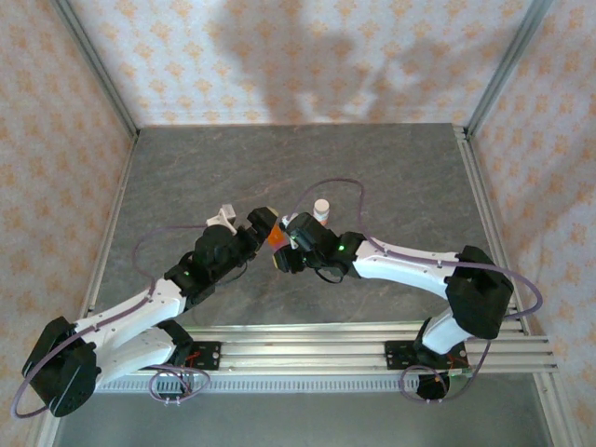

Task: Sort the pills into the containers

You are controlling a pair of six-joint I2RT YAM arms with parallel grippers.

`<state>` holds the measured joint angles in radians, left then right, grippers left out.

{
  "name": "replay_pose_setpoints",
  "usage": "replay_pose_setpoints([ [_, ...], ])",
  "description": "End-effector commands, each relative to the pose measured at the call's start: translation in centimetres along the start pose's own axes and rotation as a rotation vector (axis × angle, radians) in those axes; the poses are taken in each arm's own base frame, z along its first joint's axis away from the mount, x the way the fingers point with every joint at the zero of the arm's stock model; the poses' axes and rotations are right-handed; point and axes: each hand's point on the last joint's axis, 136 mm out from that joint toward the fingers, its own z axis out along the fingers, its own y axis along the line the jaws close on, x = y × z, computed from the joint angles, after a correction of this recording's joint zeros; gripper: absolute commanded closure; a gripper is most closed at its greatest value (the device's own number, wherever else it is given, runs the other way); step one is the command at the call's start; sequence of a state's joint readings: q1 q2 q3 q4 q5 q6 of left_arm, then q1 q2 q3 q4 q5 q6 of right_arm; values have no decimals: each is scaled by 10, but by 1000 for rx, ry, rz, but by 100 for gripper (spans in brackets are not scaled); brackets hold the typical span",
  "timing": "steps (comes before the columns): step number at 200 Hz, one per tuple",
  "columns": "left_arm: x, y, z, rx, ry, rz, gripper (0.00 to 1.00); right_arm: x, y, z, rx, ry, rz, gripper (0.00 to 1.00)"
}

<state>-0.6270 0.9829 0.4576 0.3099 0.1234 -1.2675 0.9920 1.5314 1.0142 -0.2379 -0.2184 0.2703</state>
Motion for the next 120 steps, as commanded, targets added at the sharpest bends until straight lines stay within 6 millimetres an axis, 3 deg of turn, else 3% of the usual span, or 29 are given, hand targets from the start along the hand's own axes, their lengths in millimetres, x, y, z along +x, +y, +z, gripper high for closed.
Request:
replay_pose_setpoints([
  [1, -4, -22, 0, 61, -16, 3, 0, -11, 7, 0, -24, -34, 13, 72],
  [120, -8, -22, 0, 57, -36, 15, 0, 5, 1, 0, -26, -11, 23, 73],
])
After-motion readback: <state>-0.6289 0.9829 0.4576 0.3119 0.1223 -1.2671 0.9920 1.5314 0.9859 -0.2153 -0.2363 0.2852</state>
